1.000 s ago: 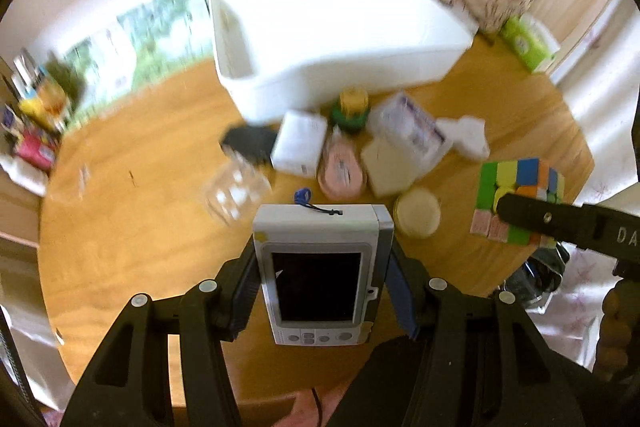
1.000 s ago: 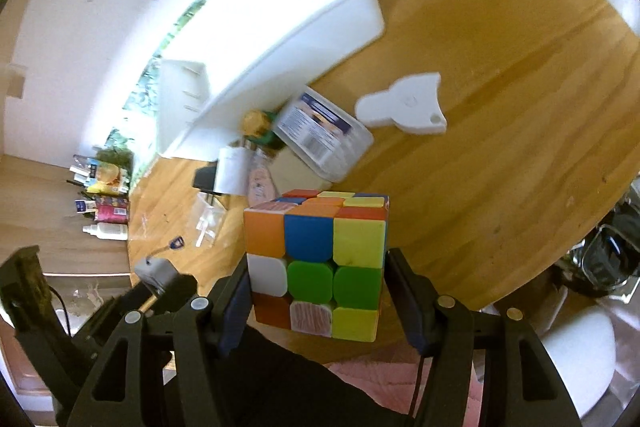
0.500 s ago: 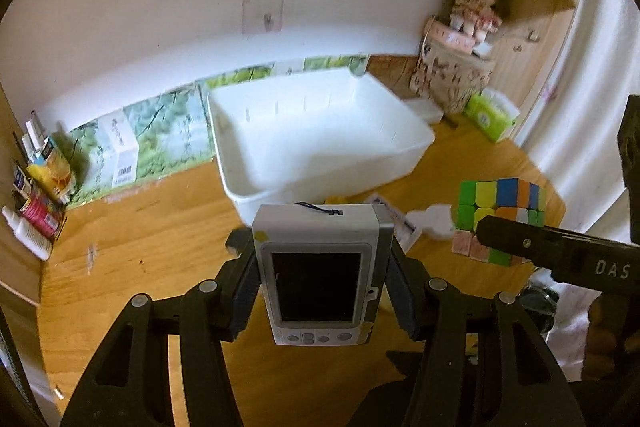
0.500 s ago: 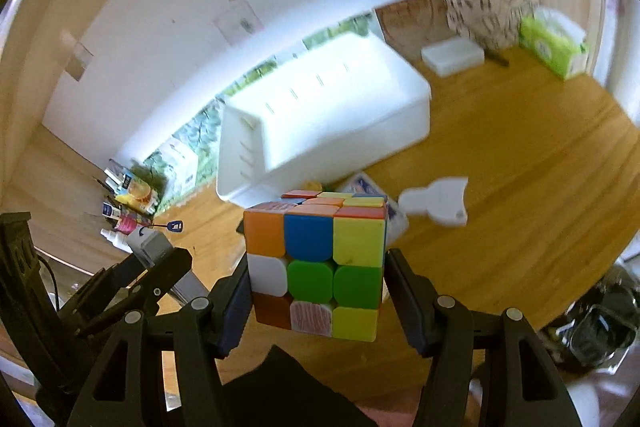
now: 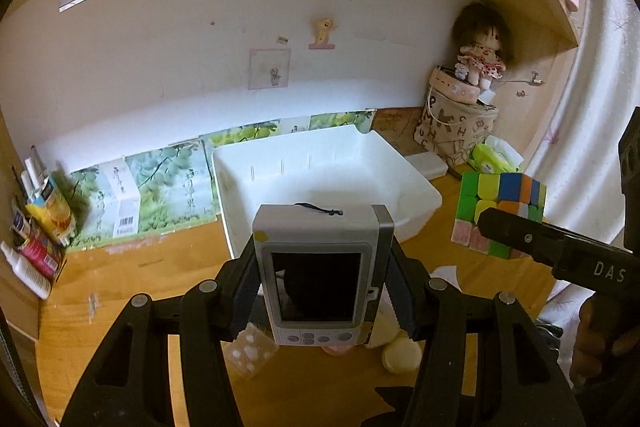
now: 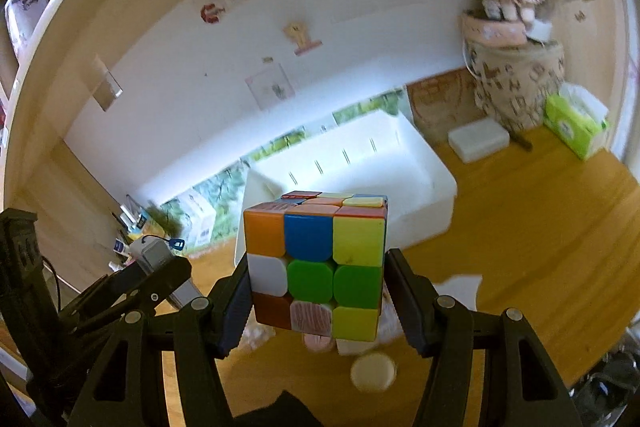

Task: Organize rigid objects
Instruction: 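Carry the cube and white lens device into the white bin and open both grippers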

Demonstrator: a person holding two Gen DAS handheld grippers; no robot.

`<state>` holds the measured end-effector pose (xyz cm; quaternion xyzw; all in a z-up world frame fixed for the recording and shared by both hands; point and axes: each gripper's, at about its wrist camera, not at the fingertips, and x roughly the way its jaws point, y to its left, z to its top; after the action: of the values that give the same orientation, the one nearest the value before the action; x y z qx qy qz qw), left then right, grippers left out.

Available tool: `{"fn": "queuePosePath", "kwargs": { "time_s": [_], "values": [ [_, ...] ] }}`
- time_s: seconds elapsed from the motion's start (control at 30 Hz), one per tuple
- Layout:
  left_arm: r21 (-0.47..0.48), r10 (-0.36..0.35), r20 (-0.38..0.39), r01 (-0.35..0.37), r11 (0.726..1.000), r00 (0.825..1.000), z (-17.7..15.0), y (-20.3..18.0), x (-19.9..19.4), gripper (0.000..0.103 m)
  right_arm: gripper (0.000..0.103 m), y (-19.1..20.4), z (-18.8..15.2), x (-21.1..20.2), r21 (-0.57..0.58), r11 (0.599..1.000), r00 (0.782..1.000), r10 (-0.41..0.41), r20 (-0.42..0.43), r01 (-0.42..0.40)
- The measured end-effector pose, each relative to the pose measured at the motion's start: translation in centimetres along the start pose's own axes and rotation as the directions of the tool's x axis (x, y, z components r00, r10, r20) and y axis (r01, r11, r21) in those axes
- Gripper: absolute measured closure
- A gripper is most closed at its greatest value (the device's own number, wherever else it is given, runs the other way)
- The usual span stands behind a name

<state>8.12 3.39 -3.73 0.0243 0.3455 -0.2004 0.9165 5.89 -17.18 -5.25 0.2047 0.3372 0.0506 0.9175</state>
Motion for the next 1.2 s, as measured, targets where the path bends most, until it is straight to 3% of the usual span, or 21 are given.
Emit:
{"fn": "queuePosePath", "kwargs": {
  "time_s": [0.53,0.97,1.2],
  "values": [
    [-0.057,0.018,-0.016,-0.019,0.998,1.0,4.2,2.0,6.8,0.043,0.04,-0.3,4.1,5.7,-0.155,0.988,0.992,0.019,0.122,0.0],
    [-0.092,0.05,-0.075,-0.056,0.994,0.996,5.9,3.1,12.9,0.043,0.04,-1.0,4.4,11.1,-0.311,0.948,0.981,0.002,0.195,0.06],
    [-0.103,0.08,-0.117,-0.092,0.99,0.99,6.1,3.4,15.7,0.043,0.04,-1.9,4.0,14.4,-0.354,0.934,0.986,0.009,0.165,0.051]
  ]
}}
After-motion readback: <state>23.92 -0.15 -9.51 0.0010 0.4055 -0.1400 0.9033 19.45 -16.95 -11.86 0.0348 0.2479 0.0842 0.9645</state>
